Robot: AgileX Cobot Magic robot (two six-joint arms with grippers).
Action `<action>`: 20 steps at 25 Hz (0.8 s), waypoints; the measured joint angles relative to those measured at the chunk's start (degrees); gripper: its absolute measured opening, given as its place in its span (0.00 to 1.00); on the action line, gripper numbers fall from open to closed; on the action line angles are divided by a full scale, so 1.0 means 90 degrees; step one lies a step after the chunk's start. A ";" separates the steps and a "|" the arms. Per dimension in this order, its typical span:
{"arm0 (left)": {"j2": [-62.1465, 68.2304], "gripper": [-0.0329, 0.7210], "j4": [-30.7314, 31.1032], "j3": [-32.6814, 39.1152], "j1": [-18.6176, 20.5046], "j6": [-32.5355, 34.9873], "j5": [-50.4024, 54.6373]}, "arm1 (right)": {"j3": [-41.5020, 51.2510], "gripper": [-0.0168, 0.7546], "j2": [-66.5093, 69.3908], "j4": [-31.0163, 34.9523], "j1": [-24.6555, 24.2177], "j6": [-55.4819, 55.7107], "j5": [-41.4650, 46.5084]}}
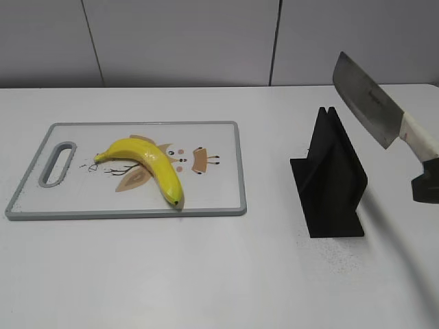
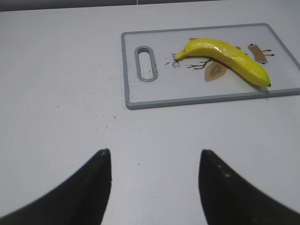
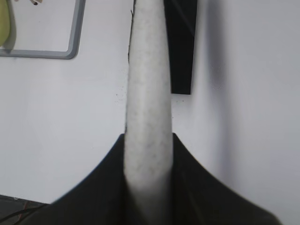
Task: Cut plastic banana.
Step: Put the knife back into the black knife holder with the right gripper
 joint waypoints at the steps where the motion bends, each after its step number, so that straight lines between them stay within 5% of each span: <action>1: 0.0000 0.81 -0.0005 0.0000 0.0000 0.0000 0.0000 | 0.0000 0.23 0.0163 -0.0025 0.0000 0.0000 -0.0089; 20: 0.0000 0.76 -0.0005 0.0000 0.0000 0.0000 -0.0014 | -0.0075 0.23 0.1479 -0.0280 0.0013 -0.0011 -0.0767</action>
